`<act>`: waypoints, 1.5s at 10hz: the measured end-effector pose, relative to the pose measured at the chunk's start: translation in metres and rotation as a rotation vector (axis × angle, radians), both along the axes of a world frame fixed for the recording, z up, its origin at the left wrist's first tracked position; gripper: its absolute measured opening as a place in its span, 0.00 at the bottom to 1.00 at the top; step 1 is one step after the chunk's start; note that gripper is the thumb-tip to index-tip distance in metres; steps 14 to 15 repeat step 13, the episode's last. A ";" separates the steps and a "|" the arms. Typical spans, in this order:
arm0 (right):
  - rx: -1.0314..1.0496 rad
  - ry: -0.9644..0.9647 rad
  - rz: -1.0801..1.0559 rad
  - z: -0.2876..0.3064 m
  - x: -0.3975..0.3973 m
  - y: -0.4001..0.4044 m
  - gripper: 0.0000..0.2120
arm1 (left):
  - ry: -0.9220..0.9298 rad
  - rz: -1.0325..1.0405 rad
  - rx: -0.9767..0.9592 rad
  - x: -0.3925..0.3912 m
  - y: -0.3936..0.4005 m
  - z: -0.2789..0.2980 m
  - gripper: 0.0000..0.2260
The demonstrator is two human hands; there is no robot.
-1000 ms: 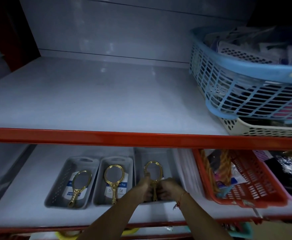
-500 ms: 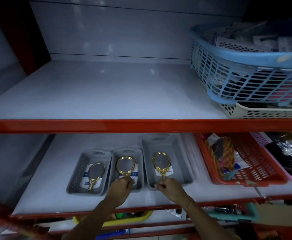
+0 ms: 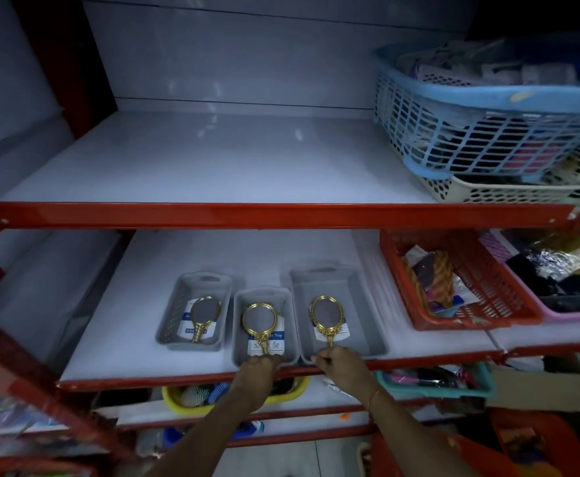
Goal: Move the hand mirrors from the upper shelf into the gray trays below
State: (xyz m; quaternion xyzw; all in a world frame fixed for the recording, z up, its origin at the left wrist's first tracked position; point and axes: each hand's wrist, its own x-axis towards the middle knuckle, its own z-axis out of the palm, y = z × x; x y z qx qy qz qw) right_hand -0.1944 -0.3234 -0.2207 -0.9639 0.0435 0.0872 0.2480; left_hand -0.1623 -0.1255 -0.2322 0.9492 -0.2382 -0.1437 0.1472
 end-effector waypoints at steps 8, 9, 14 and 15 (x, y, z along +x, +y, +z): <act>-0.012 -0.017 0.284 0.012 0.004 0.080 0.16 | -0.111 0.145 0.389 0.017 0.086 0.007 0.30; -0.037 -0.019 0.257 0.010 0.005 0.079 0.17 | -0.096 0.123 0.344 0.006 0.082 0.011 0.28; -0.104 -0.039 0.278 0.026 -0.014 0.097 0.21 | -0.097 0.090 0.299 -0.024 0.087 0.028 0.25; -0.104 -0.039 0.278 0.026 -0.014 0.097 0.21 | -0.097 0.090 0.299 -0.024 0.087 0.028 0.25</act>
